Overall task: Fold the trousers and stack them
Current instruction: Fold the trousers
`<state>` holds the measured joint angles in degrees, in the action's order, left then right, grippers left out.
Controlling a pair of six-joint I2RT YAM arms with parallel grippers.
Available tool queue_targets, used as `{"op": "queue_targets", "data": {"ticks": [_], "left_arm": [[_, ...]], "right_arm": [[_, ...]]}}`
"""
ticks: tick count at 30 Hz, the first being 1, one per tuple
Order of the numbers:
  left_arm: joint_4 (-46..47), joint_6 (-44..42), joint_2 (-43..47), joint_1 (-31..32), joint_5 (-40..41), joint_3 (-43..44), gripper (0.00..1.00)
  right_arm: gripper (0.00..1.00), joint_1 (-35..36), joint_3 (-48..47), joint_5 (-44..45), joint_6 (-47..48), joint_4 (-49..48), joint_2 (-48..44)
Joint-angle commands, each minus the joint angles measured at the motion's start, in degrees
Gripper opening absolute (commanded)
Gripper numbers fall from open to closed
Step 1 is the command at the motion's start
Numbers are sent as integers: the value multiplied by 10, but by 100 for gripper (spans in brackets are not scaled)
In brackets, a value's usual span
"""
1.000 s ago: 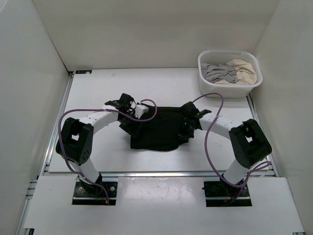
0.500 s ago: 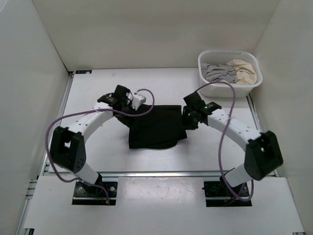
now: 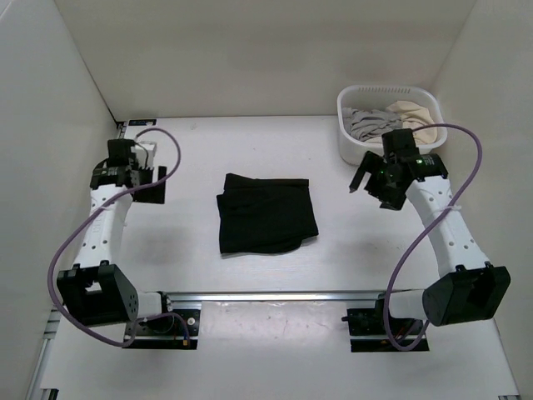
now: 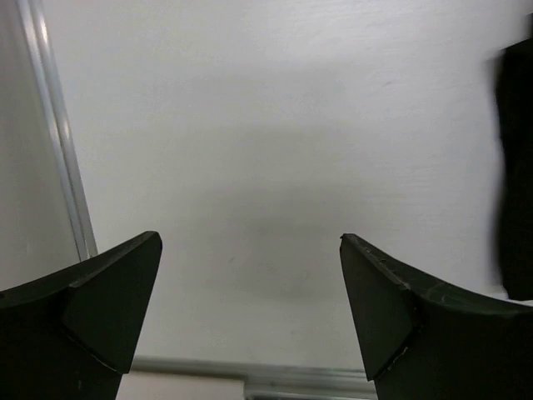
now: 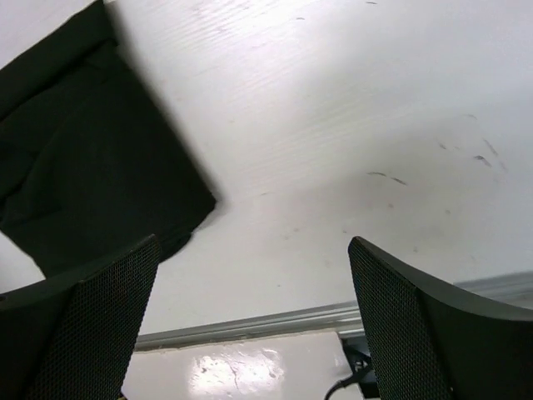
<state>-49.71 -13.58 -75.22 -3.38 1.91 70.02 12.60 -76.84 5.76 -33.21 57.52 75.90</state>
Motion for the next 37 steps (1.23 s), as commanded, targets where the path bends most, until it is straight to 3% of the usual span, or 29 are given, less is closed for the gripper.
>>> {"op": "queue_targets", "data": {"ticks": [1, 8, 37], "left_arm": [[-44, 25, 31, -63, 20, -22, 100], [-56, 31, 75, -125, -9, -66, 100], [-61, 38, 81, -125, -21, -59, 100]], "right_arm": [[99, -44, -20, 0, 29, 49, -22], [99, -83, -15, -1, 42, 66, -42], [99, -83, 28, 4, 53, 58, -74]]}}
